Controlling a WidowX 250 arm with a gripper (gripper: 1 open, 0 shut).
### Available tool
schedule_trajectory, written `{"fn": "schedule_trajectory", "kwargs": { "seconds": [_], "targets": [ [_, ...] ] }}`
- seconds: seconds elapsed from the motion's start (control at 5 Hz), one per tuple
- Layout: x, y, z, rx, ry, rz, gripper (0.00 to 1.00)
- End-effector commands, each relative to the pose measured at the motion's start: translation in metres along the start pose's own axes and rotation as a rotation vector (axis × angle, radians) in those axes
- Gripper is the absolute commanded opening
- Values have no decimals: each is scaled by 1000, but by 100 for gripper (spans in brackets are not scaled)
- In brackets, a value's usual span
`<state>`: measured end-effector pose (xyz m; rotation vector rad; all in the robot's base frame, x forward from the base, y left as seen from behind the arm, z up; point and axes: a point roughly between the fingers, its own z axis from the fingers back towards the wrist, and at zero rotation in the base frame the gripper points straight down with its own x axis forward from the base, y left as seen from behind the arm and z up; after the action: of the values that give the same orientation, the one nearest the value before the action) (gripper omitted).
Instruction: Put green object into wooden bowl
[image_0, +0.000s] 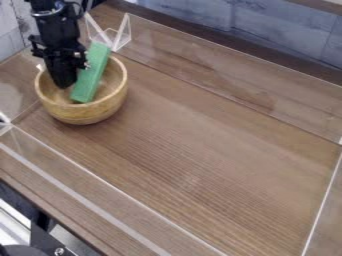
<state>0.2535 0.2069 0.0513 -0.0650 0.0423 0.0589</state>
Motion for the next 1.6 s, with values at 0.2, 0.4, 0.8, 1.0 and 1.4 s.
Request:
{"fn": "schedule_trajectory", "kwargs": {
  "seconds": [0.2, 0.4, 0.8, 1.0, 1.4],
  "targets": [
    [-29, 3, 10, 38, -35, -14, 0],
    [-31, 9, 12, 35, -26, -8, 0],
    [-29, 15, 9, 29, -4, 6, 100],
    [-25, 12, 5, 25, 6, 15, 100],
    [-27, -1, 34, 22, -39, -7, 100]
  ]
}}
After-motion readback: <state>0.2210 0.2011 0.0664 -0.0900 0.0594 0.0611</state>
